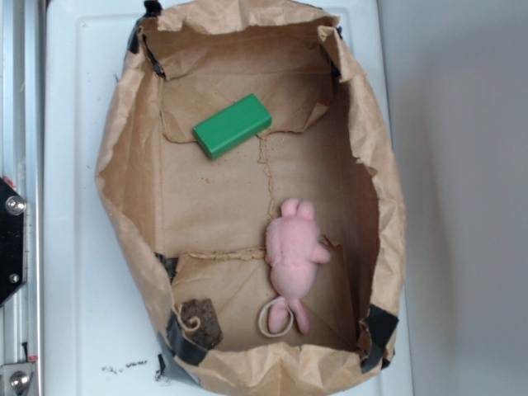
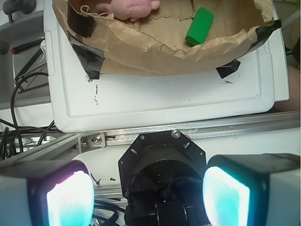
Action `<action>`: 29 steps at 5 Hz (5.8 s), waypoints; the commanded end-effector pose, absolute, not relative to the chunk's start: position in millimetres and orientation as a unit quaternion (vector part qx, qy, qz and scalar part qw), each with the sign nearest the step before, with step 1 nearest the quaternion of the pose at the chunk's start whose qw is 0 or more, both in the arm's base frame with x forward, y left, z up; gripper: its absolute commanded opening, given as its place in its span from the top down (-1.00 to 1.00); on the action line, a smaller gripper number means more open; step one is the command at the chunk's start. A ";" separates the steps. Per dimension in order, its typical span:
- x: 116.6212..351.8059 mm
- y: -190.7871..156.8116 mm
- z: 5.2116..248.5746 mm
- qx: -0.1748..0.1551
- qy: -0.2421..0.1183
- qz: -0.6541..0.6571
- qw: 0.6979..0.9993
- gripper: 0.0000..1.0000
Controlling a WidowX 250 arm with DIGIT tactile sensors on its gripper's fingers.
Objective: Grab the green block.
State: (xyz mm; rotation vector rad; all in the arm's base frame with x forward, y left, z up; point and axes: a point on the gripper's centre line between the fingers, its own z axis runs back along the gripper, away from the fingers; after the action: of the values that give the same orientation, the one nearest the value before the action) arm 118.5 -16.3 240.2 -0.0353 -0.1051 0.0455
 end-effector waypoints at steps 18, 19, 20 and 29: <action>300.4 106.7 143.5 -0.008 -0.114 0.280 0.953 -1.00; 295.2 114.0 133.4 -0.005 -0.103 0.287 0.952 -1.00; 281.4 116.1 125.3 -0.032 -0.085 0.282 0.955 -1.00; 280.1 134.8 78.7 -0.120 -0.117 0.288 0.943 -1.00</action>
State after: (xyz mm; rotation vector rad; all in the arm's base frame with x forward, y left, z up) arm 282.8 115.7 61.5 -0.2700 -0.1740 0.5579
